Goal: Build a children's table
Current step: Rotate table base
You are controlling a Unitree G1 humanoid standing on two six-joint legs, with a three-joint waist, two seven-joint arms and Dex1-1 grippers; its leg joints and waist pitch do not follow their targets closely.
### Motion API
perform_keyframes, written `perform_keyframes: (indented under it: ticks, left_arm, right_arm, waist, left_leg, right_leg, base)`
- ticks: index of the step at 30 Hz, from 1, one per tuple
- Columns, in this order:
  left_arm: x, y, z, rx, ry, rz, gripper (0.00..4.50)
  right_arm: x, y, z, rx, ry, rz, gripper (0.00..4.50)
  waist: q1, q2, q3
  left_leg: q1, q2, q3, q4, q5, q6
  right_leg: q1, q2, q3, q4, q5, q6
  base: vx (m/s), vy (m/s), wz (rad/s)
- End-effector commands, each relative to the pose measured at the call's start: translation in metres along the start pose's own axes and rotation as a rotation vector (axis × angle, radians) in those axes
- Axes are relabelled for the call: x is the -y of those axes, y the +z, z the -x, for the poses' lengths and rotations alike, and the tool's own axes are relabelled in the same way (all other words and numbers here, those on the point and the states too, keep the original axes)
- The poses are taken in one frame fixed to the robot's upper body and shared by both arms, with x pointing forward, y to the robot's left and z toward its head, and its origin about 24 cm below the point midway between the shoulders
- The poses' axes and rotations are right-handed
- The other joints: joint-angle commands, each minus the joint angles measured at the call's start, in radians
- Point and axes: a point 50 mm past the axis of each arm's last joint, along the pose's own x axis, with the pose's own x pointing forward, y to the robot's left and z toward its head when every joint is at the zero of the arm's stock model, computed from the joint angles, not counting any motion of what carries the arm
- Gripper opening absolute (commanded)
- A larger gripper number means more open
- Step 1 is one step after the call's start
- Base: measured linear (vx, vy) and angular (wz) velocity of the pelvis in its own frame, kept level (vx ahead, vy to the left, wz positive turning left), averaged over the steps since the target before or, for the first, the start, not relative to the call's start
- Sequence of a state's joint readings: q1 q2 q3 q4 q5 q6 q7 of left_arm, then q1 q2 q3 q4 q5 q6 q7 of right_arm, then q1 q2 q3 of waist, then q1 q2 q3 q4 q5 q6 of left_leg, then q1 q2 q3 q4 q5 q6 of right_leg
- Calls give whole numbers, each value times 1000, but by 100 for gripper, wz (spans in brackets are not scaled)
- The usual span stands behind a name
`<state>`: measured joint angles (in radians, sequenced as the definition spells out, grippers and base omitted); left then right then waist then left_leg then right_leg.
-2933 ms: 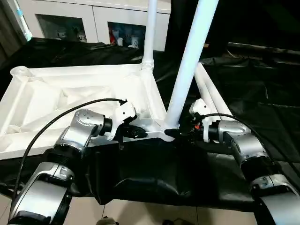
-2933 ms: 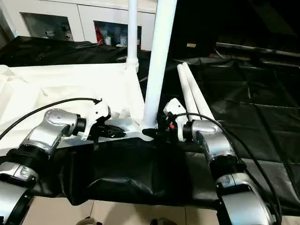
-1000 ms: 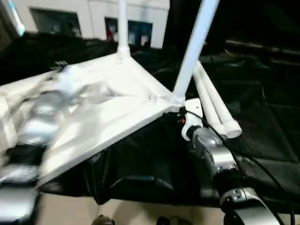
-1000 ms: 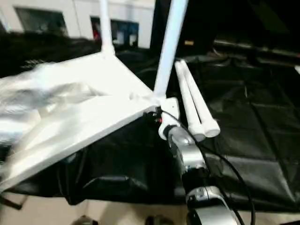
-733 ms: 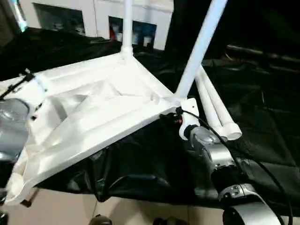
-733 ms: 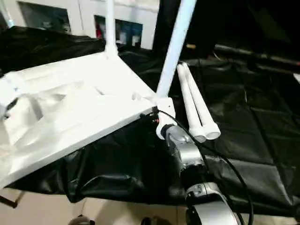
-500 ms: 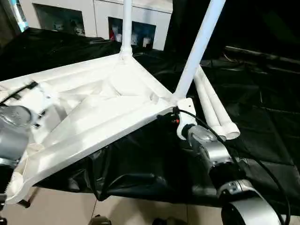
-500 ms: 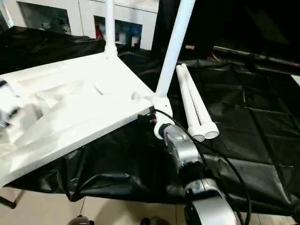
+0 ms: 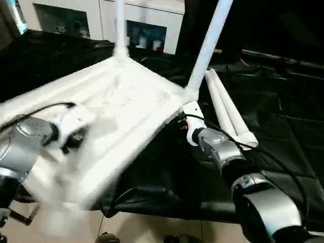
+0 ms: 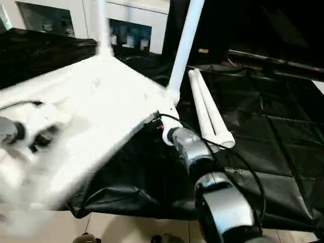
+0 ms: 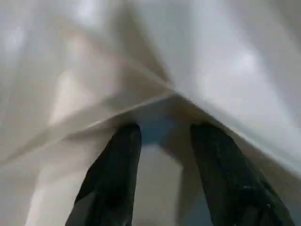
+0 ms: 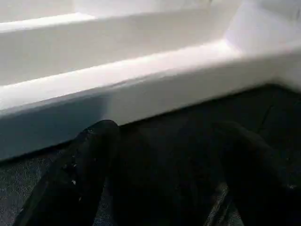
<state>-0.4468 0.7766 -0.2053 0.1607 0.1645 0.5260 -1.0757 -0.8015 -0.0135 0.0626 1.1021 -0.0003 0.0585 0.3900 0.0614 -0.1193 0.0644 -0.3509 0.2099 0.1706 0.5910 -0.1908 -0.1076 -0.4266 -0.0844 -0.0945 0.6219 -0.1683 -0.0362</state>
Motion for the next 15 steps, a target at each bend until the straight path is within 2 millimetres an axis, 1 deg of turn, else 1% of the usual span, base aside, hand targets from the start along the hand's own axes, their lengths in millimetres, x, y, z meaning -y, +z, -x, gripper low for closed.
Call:
perform_keyframes:
  ticks: [1, 2, 3, 4, 5, 6, 7, 8, 9, 10, 11, 12, 13, 14, 15]
  left_arm:
    - [20, 33, -12, 149, -174, -81, 205]
    - [22, 39, -14, 174, -209, -91, 205]
    - [22, 39, -14, 174, -209, -91, 205]
    - [23, 43, -16, 186, -229, -97, 205]
    - [25, 48, -19, 204, -265, -107, 205]
    - [26, 50, -21, 210, -282, -111, 205]
    - [27, 53, -24, 218, -302, -115, 205]
    - [28, 57, -30, 218, -315, -129, 205]
    - [28, 57, -30, 218, -315, -129, 205]
    - [27, 58, -34, 211, -314, -139, 205]
    - [25, 59, -38, 206, -298, -151, 205]
    - [21, 60, -42, 195, -266, -163, 205]
    - [18, 61, -44, 187, -242, -172, 205]
    - [13, 62, -49, 178, -192, -181, 205]
    - [9, 63, -52, 172, -162, -187, 205]
  right_arm:
    - [-11, 18, -6, 55, 50, 30, 360]
    - [-11, 19, -7, 57, 51, 30, 360]
    - [-11, 19, -7, 57, 51, 30, 360]
    - [-11, 19, -7, 58, 52, 32, 360]
    - [-12, 20, -7, 60, 55, 36, 360]
    - [-11, 20, -7, 61, 57, 39, 360]
    - [-11, 20, -7, 61, 57, 43, 360]
    - [-9, 19, -6, 61, 56, 52, 360]
    - [-9, 19, -6, 61, 55, 52, 360]
    - [-7, 19, -5, 62, 54, 56, 360]
    - [-5, 20, -5, 65, 52, 57, 360]
    - [-3, 20, -4, 70, 48, 59, 360]
    - [-2, 21, -3, 72, 45, 60, 360]
    - [1, 22, -2, 79, 38, 65, 360]
    - [3, 23, -1, 83, 33, 68, 360]
  waist:
    - [1, 39, -71]
    - [1, 37, -70]
    - [2, 38, -70]
    - [1, 37, -70]
    - [0, 34, -69]
    - [-2, 37, -69]
    - [-3, 36, -70]
    - [-3, 41, -70]
    - [-4, 41, -72]
    - [-3, 45, -72]
    - [-4, 45, -72]
    - [-2, 52, -72]
    - [-2, 49, -72]
    - [1, 54, -72]
    - [3, 54, -73]
  left_leg:
    - [4, 19, 3, -74, -147, -33]
    - [4, 20, 3, -75, -157, -35]
    - [5, 20, 3, -74, -169, -38]
    - [4, 19, 3, -74, -174, -38]
    - [-1, 19, 1, -75, -174, -38]
    - [-1, 18, 1, -73, -175, -38]
    - [-2, 18, 1, -73, -172, -39]
    - [-3, 19, -1, -73, -166, -39]
    - [-1, 18, 1, -71, -160, -37]
    - [1, 18, 1, -71, -159, -38]
    - [0, 18, 1, -71, -157, -37]
    - [1, 17, 1, -71, -162, -35]
    - [2, 16, 3, -70, -167, -34]
    - [6, 15, 4, -69, -177, -33]
    - [4, 17, 1, -69, -192, -35]
  right_leg:
    - [66, -59, 61, -46, -98, -227]
    - [66, -60, 62, -48, -114, -223]
    - [65, -61, 62, -51, -136, -216]
    - [65, -61, 63, -52, -145, -213]
    - [70, -62, 63, -52, -158, -203]
    - [69, -63, 63, -56, -176, -195]
    - [70, -62, 63, -54, -177, -192]
    - [71, -62, 64, -54, -181, -189]
    - [69, -59, 64, -55, -167, -189]
    - [68, -59, 63, -53, -158, -193]
    - [69, -57, 63, -52, -145, -197]
    - [69, -55, 63, -54, -146, -199]
    - [68, -54, 63, -57, -148, -198]
    - [66, -52, 63, -60, -146, -200]
    - [69, -55, 63, -56, -161, -200]
  base:
    - [0, 0, 0]
    - [0, 0, 0]
    - [0, 0, 0]
    - [0, 0, 0]
    - [0, 0, 0]
    - [0, 0, 0]
    - [0, 0, 0]
    - [0, 0, 0]
    - [0, 0, 0]
    - [0, 0, 0]
    - [0, 0, 0]
    - [0, 0, 0]
    - [0, 0, 0]
    - [0, 0, 0]
    - [0, 0, 0]
